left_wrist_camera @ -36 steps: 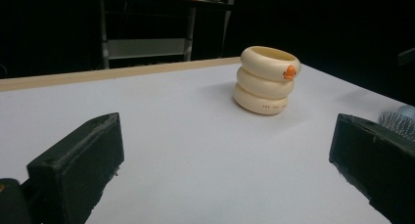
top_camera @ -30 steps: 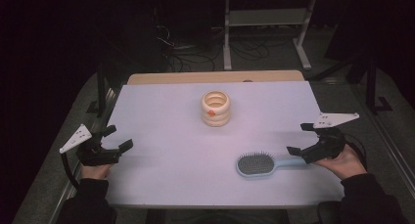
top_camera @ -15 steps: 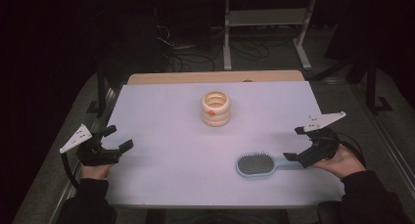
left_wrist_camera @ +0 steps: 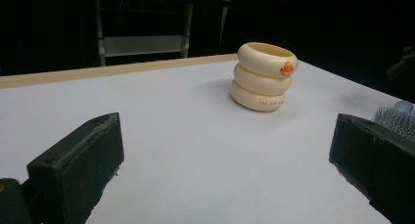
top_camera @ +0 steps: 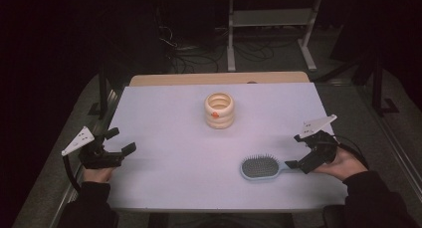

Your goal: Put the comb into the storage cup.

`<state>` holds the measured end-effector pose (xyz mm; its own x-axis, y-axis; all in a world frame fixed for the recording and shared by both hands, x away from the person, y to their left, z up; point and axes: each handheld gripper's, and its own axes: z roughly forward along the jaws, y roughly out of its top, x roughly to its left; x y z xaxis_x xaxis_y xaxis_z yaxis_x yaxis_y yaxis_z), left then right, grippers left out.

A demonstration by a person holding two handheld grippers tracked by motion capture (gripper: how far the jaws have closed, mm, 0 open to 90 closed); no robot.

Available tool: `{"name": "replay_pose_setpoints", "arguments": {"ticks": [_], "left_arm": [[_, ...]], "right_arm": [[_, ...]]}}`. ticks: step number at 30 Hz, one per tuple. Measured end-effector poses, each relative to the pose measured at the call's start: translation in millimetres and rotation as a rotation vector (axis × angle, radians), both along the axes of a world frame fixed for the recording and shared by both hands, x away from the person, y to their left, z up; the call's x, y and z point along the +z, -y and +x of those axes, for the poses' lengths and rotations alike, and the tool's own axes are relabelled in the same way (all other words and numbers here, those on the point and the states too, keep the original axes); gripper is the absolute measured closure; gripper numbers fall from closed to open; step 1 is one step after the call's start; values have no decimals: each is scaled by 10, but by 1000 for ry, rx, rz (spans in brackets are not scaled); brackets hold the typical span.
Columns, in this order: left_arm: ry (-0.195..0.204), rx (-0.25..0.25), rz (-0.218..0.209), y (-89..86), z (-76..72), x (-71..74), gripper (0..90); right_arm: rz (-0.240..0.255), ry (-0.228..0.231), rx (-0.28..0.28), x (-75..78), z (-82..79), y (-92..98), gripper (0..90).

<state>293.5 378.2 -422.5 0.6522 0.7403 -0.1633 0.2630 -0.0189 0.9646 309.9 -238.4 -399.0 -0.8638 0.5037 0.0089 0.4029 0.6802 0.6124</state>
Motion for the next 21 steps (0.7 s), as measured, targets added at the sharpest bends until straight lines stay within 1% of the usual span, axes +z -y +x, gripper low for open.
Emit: {"name": "replay_pose_setpoints", "arguments": {"ticks": [1, 2, 5, 9, 14, 18, 20, 21], "left_arm": [[0, 0, 0, 1, -1, 0, 0], [0, 0, -1, 0, -2, -1, 0], [0, 0, -2, 0, -3, -1, 0], [0, -2, -2, 1, -4, -2, 0], [-1, -2, -2, 0, -4, -2, 0], [-1, -2, -2, 3, -4, -2, 0], [-1, -3, -2, 4, -3, -4, 0], [-1, -3, -2, 4, -3, -4, 0]], "right_arm": [[0, 0, 0, 0, 0, 0, 34], [-19, -1, 12, -12, 3, -26, 34], [-34, -6, 30, -33, 10, -53, 50], [-67, -12, 49, -59, 24, -81, 54], [-88, -15, 77, -51, 35, -118, 72], [-87, -16, 89, -46, 35, -131, 80], [-103, -22, 103, -64, 34, -147, 86], [-103, -22, 103, -64, 34, -147, 86]]}}
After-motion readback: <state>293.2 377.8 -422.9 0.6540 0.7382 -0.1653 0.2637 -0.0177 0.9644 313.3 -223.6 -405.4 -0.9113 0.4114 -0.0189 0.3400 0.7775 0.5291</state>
